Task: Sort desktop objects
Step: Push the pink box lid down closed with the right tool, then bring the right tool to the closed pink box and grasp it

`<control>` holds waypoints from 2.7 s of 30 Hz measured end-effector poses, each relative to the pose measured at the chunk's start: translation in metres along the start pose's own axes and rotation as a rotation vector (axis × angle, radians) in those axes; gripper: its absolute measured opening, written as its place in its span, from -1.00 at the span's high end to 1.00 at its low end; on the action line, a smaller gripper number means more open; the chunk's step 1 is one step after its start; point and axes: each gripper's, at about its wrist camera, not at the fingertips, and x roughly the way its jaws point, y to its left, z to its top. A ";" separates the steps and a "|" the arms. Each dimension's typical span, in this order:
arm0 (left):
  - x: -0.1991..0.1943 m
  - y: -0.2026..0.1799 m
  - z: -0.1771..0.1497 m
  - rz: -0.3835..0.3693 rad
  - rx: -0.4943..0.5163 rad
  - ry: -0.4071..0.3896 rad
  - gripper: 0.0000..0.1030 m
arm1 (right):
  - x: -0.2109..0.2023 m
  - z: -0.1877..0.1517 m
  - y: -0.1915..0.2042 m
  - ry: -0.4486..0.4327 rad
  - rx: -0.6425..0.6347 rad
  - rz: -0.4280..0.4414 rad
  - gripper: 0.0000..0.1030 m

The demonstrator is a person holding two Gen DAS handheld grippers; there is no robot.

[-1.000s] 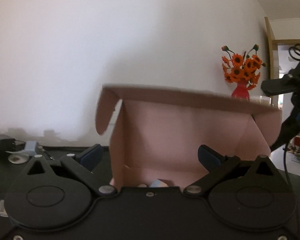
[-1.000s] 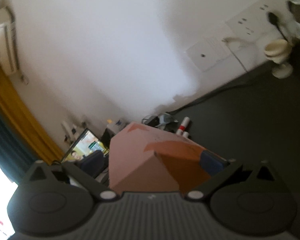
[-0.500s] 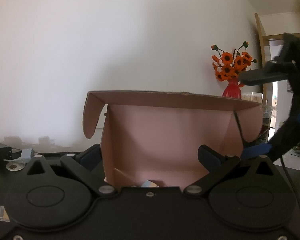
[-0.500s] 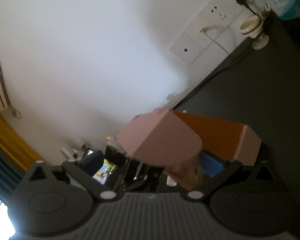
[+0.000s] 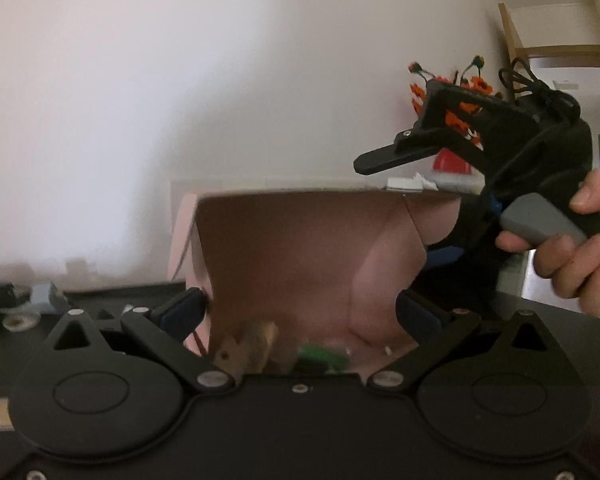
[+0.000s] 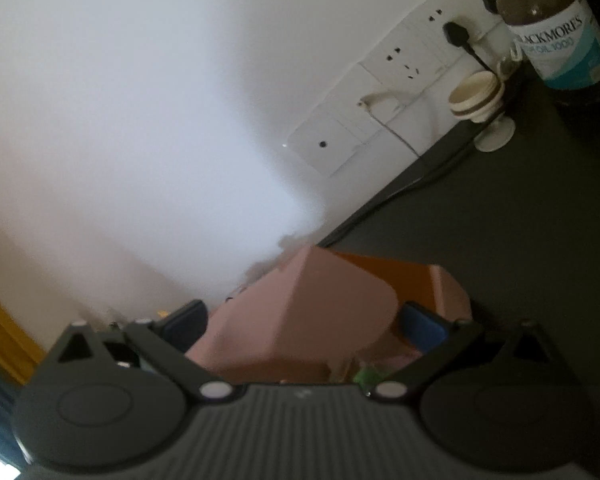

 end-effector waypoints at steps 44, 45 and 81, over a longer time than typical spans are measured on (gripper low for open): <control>-0.002 0.021 0.005 0.269 0.031 0.137 -1.00 | -0.005 -0.062 -0.008 -0.027 -0.348 -0.387 -0.99; 0.000 0.020 0.004 0.273 0.040 0.147 -1.00 | -0.004 -0.064 -0.008 -0.028 -0.357 -0.395 -0.99; -0.015 0.043 0.015 0.453 -0.063 0.015 -1.00 | 0.042 -0.143 0.072 0.033 -1.132 -0.528 -0.99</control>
